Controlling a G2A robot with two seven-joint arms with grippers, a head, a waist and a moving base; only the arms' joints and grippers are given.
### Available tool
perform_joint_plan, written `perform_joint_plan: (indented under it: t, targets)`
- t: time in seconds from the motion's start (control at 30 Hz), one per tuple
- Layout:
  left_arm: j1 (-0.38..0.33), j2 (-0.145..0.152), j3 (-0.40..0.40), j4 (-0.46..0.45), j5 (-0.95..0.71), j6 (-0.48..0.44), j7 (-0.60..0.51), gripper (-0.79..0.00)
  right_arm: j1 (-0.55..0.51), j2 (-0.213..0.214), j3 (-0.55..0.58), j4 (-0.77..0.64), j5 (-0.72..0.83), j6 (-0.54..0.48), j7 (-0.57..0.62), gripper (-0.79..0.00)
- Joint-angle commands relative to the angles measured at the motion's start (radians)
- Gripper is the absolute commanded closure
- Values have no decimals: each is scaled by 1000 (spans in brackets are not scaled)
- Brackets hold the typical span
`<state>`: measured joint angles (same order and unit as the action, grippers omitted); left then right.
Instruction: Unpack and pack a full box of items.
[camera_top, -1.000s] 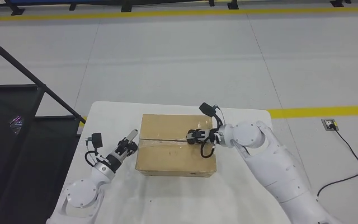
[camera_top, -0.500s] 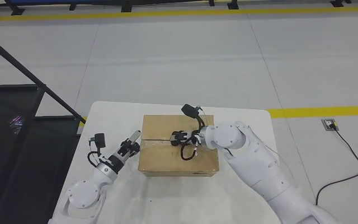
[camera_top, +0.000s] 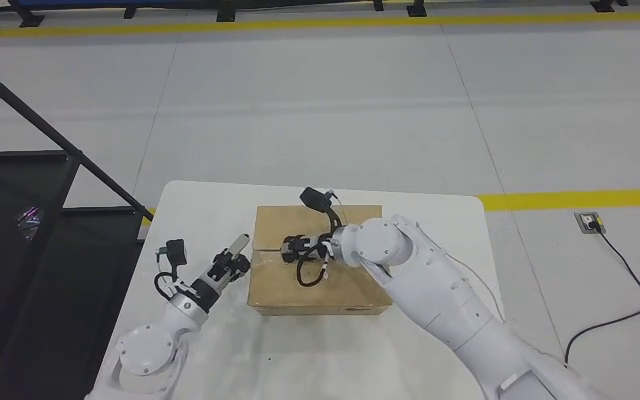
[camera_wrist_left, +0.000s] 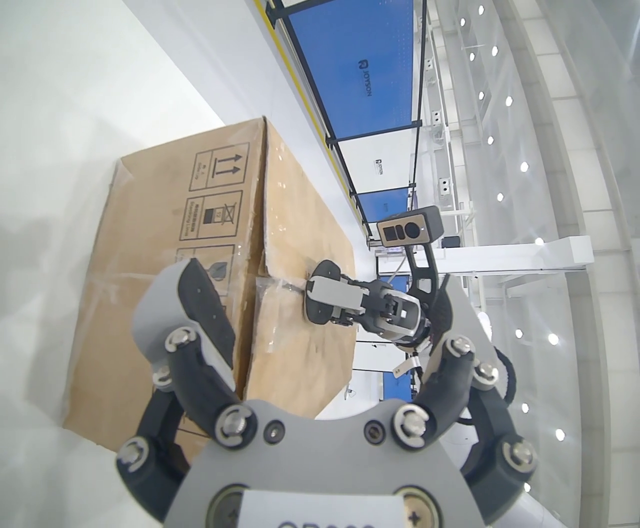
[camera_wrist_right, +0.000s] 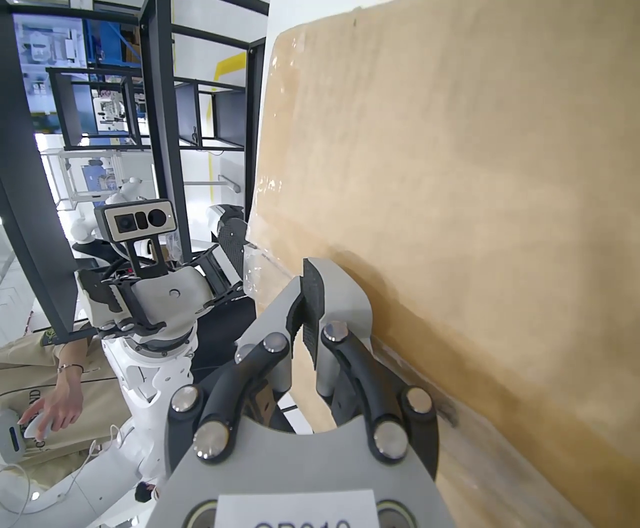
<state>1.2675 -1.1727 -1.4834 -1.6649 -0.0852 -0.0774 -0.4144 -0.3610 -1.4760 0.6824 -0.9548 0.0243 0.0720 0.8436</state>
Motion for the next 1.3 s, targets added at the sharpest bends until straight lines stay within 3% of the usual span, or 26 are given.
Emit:
perform_joint_plan:
  t: [0.0,0.23,0.4,0.93,1.27]
  targets:
    - [4,1,-8,-1,-6,-3,1,-785,9,-8,-5,21,16,-16,28,0]
    - [19,4,-41,-7,-23,-8,2,-785,27,-21,-6,64,21,-34,69,0]
    - [29,6,-57,-14,-30,-11,4,-785,26,-8,24,64,1,-24,103,0]
    - [46,9,-80,-36,-36,-16,-1,-785,-143,123,277,-170,-139,111,180,0]
    - [60,13,-114,-49,-53,-24,4,-785,-236,180,420,-267,-196,179,213,0]
